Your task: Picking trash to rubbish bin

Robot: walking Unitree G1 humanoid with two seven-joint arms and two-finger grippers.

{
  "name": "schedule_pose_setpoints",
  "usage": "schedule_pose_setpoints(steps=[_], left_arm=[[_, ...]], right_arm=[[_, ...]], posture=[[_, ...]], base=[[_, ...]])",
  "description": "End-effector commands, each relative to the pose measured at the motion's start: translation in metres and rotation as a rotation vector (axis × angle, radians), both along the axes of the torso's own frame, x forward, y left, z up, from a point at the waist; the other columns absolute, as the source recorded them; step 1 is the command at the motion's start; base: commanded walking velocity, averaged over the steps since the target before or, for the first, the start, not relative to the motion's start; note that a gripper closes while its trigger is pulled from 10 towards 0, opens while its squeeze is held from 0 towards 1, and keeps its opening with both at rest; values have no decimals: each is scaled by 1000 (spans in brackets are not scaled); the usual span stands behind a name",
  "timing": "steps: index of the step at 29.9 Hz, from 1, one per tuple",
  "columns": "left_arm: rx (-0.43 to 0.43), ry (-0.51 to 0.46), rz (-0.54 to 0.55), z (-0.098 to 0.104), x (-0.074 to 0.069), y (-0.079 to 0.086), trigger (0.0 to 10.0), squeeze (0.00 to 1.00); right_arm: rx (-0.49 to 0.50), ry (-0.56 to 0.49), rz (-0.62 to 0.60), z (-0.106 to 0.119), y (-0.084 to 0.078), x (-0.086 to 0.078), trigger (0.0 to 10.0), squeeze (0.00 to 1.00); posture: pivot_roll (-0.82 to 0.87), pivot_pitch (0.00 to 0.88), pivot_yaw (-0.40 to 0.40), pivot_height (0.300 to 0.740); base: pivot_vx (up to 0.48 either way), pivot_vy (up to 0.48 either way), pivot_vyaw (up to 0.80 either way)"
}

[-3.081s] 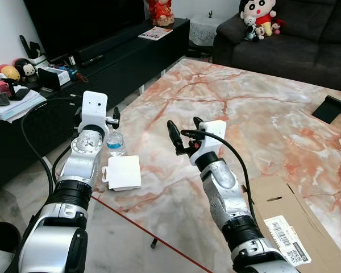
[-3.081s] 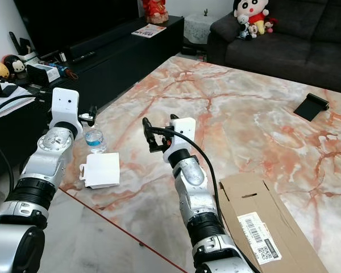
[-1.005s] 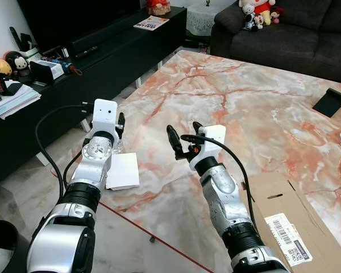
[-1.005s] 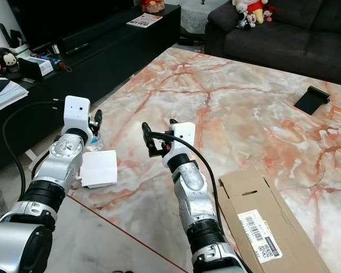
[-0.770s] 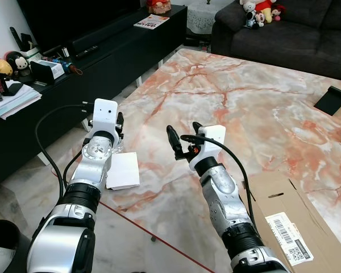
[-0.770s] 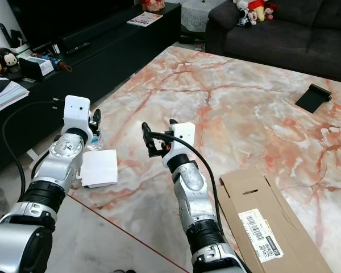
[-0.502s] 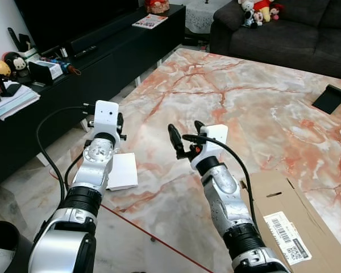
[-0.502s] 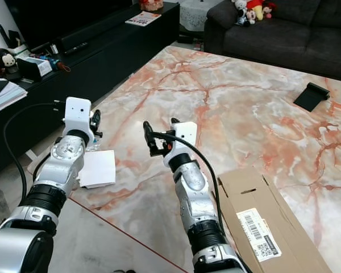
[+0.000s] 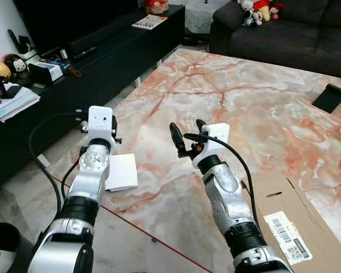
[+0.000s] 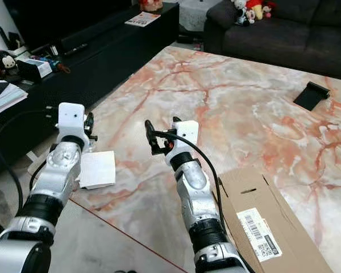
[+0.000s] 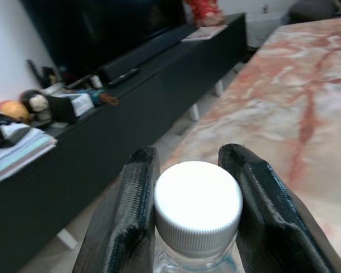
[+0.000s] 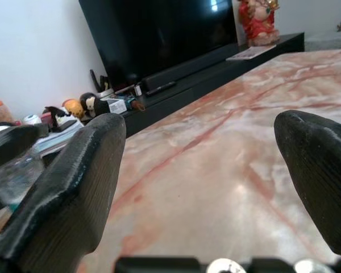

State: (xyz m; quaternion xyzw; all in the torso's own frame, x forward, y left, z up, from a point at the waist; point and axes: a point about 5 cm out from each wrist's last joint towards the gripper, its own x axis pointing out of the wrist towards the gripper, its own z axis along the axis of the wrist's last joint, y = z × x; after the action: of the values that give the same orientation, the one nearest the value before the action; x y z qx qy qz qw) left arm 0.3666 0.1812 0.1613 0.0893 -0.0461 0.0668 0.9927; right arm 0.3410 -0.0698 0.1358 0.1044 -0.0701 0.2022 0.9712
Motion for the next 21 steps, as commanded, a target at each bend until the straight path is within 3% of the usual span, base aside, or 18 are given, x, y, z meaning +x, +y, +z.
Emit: schedule_pose_setpoints(steps=[1,9,21], left_arm=[[8,-47,35,5,-6,12,10000,0],[-11,-109,30,5,-15,11,10000,0],[-3,-153,9,16,-11,1,10000,0]], right_arm=[[11,-32,-9,9,-1,3,10000,0],[14,-53,-9,16,-2,10,10000,0],[21,-69,6,20,5,15,10000,0]], posture=[[12,0,75,740],[16,0,65,740],[26,0,83,740]], base=[[0,0,0],[0,0,0],[0,0,0]])
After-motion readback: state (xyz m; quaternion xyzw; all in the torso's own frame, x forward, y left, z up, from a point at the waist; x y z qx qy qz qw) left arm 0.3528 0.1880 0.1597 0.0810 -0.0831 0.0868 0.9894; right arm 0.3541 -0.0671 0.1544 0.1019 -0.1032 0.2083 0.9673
